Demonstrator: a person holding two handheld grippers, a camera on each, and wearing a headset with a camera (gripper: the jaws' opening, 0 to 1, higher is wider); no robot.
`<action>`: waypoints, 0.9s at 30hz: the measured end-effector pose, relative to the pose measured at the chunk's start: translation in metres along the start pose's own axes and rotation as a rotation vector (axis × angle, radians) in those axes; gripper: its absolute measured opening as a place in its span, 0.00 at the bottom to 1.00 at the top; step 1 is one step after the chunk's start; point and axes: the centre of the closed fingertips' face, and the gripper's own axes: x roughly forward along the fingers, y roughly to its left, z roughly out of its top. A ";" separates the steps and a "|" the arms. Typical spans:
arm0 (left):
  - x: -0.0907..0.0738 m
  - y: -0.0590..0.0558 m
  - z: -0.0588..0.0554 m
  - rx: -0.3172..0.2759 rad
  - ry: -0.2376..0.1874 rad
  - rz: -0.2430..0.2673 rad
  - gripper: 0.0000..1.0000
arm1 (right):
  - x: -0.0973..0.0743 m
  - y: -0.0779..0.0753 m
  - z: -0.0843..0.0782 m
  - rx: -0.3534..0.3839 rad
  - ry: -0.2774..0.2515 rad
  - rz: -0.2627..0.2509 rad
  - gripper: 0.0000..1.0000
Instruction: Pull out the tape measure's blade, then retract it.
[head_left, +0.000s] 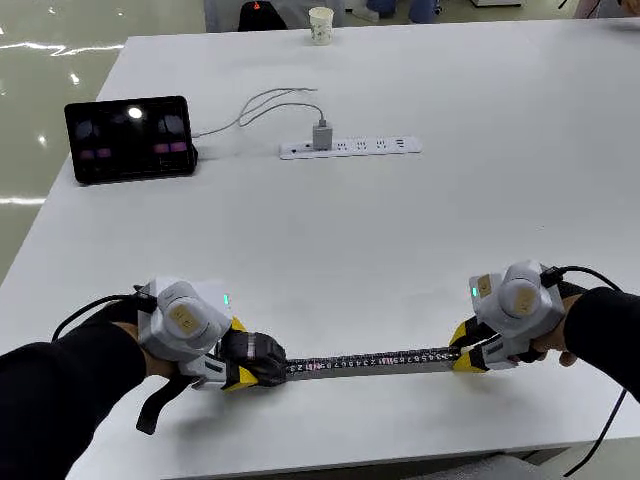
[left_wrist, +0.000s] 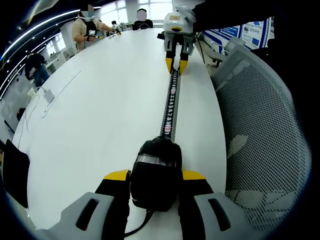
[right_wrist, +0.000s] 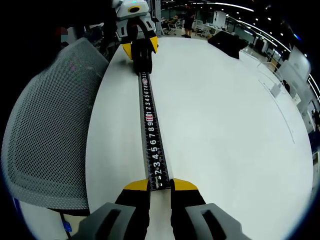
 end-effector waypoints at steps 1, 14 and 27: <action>0.000 0.000 0.000 0.001 0.002 -0.002 0.32 | 0.000 0.000 0.000 0.003 -0.002 -0.001 0.12; 0.000 0.001 -0.002 -0.009 0.041 -0.027 0.34 | 0.000 0.000 0.000 0.043 -0.009 0.004 0.13; -0.012 0.009 0.000 -0.097 -0.006 -0.010 0.43 | -0.004 0.002 -0.001 0.068 0.011 -0.022 0.18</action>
